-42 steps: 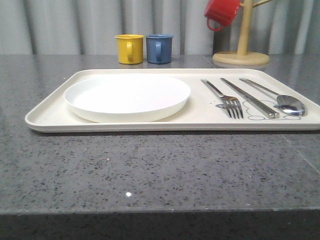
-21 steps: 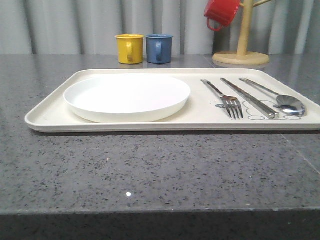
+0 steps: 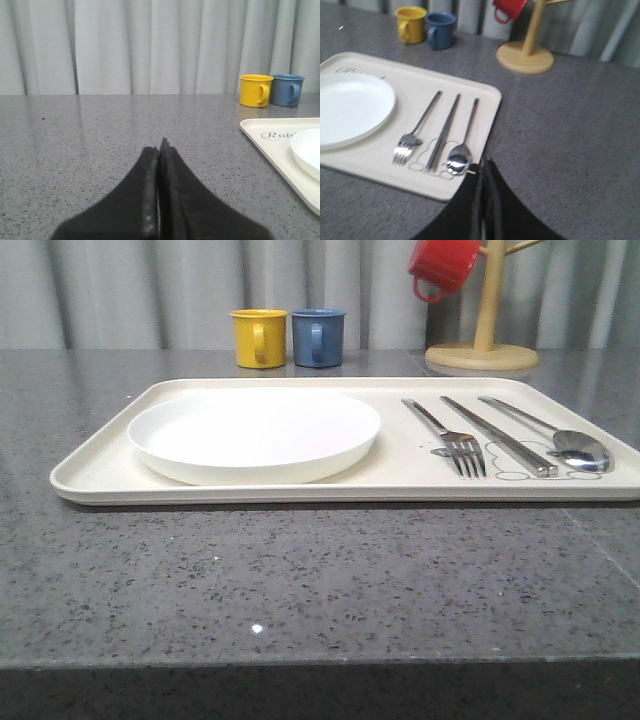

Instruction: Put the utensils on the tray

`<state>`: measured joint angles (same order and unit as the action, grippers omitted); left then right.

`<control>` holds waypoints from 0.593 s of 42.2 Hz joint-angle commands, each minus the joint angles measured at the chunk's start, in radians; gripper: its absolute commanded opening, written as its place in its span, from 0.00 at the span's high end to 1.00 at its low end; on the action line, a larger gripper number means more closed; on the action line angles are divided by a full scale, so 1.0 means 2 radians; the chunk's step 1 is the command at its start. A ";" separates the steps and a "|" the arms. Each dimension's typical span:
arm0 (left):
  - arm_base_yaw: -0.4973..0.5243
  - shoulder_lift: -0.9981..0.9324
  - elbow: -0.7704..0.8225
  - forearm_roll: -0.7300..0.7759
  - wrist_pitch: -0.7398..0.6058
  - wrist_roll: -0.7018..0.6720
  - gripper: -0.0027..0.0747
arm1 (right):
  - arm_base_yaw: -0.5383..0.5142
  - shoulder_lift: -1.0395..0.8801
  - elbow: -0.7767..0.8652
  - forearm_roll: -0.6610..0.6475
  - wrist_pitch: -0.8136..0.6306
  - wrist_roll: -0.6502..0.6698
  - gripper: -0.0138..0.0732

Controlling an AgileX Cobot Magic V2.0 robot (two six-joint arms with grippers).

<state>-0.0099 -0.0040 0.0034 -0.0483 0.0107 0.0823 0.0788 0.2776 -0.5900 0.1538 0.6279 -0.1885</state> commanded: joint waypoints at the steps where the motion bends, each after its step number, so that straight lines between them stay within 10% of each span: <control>1: -0.003 -0.011 0.003 0.001 -0.039 -0.001 0.99 | -0.011 -0.035 0.070 0.000 -0.150 -0.003 0.92; 25: -0.003 -0.011 0.003 0.001 -0.039 -0.001 0.99 | -0.011 -0.153 0.306 0.001 -0.329 -0.003 0.92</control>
<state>-0.0099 -0.0040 0.0034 -0.0483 0.0107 0.0823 0.0630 -0.0109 0.0263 0.1538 0.0749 -0.1885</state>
